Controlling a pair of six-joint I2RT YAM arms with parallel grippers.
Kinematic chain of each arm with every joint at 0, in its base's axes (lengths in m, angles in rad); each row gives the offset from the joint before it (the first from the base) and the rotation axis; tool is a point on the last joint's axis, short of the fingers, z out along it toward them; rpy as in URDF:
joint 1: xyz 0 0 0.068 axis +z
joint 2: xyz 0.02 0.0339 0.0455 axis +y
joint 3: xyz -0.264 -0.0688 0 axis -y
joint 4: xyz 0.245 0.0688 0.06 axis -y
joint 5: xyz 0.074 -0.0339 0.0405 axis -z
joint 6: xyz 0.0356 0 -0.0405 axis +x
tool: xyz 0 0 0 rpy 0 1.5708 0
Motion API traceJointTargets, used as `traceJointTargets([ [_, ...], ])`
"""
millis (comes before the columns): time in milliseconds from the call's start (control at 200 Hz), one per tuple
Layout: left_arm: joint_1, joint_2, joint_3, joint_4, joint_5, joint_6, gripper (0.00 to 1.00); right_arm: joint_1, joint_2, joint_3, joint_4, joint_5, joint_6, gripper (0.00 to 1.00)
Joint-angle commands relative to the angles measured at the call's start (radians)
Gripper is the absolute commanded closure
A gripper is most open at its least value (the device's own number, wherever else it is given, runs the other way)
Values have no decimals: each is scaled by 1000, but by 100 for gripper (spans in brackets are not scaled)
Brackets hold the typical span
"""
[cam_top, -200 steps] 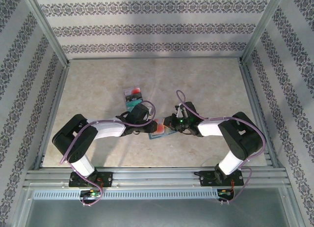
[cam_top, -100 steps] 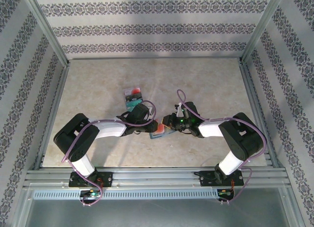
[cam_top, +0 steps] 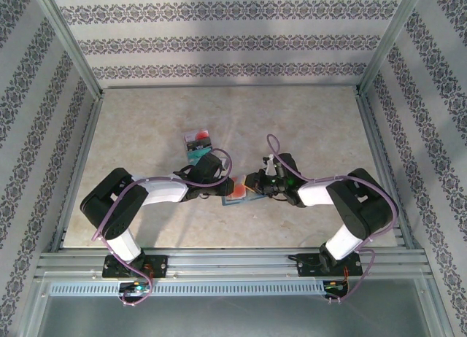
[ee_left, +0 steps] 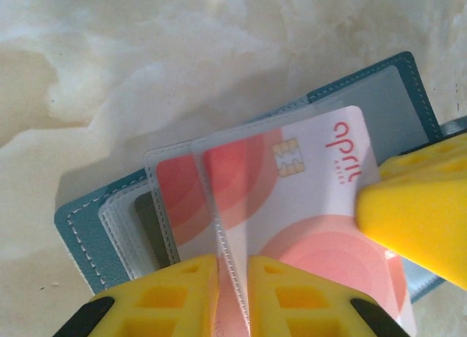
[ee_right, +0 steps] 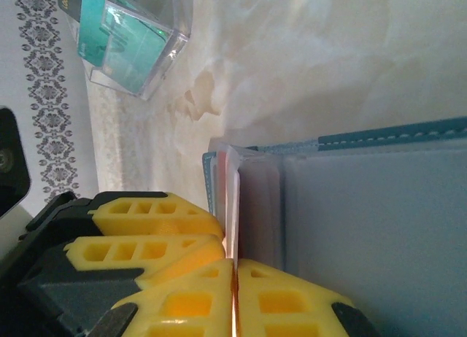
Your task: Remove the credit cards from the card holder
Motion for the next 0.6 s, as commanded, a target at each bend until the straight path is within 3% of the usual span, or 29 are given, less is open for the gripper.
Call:
traceJointTargets([
  [0,21,38,12,-94,-43,24,82,-17,-44,-16,50,-31,15,90],
  [390,37,43,17,-127,-58,66,84,-48,-76,-30,46,-36,23,90],
  [595,41,26,18,-146,-83,107,84,-62,-99,-38,2,-19,-1,99],
])
